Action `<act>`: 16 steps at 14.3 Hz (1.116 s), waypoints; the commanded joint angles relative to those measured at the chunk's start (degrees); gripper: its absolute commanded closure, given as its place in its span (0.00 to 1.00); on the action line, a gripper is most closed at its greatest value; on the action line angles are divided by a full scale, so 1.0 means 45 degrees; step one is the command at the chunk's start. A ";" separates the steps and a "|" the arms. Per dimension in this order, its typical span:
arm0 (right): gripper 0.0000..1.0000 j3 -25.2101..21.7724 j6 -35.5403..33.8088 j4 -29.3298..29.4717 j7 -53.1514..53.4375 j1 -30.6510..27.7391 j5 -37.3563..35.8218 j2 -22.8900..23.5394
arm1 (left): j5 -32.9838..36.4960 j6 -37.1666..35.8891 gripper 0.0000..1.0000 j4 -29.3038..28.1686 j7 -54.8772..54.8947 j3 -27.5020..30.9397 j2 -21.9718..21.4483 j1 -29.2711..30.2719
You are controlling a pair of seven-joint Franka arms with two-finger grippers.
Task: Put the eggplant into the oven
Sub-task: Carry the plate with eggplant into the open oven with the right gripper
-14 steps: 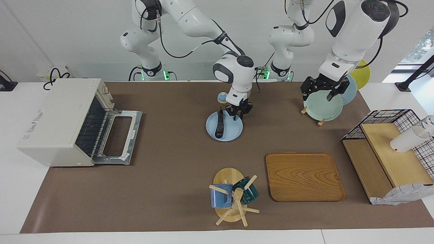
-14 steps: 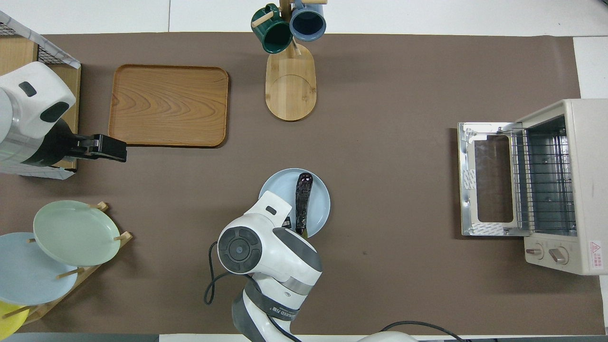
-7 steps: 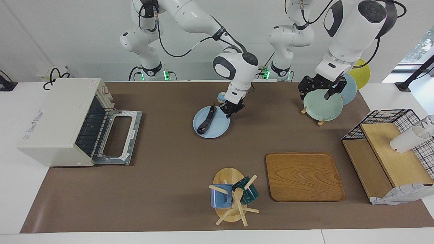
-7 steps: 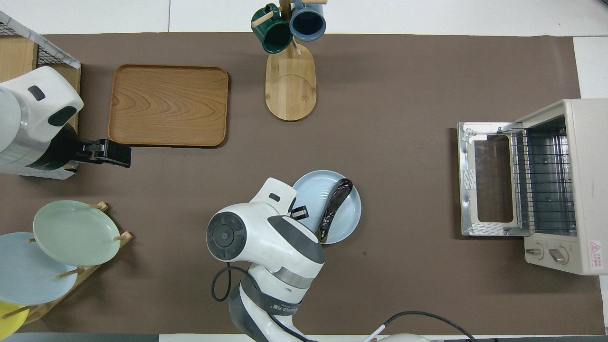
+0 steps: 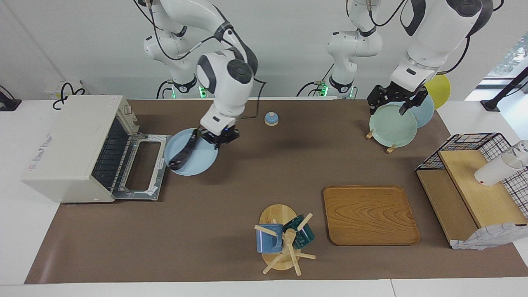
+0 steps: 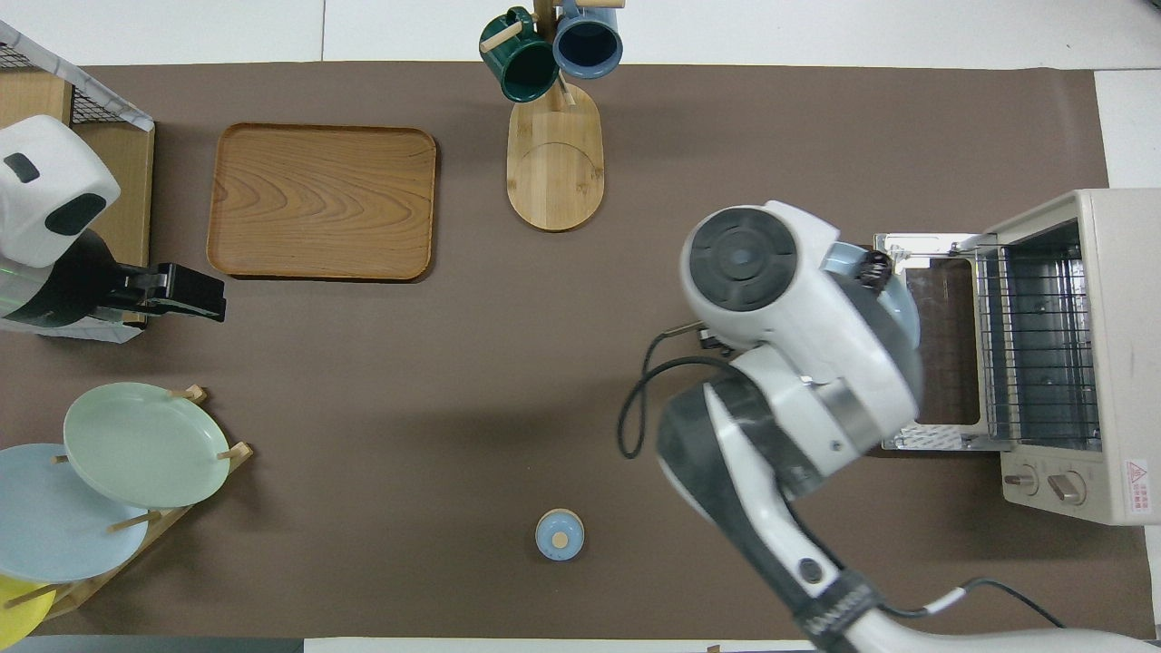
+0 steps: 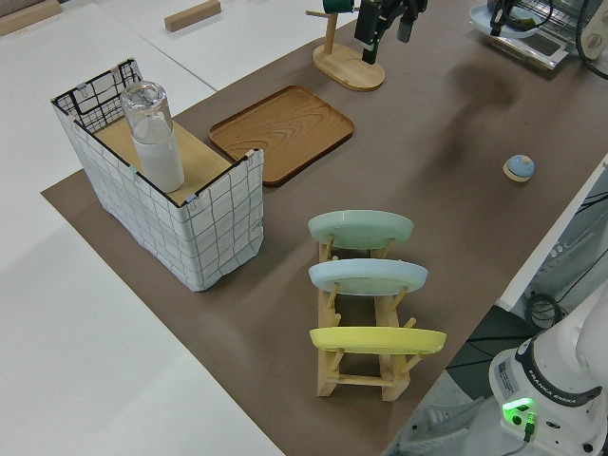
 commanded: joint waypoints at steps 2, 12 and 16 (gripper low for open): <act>1.00 0.0266 -0.0164 -0.1937 -0.2505 -0.2989 -0.0007 -0.1752 | 0.0207 -0.0273 0.00 0.0173 -0.0255 0.0070 0.0089 -0.0008; 1.00 0.0247 0.3311 -0.4554 -0.6560 -0.6885 0.0091 -0.2399 | 0.0149 0.0216 0.00 -0.0238 -0.0842 0.0051 -0.0067 0.0167; 0.68 0.0247 0.4056 -0.5025 -0.6324 -0.6827 0.0092 -0.2398 | 0.0149 0.0157 0.00 -0.0238 -0.0900 0.0051 -0.0068 0.0227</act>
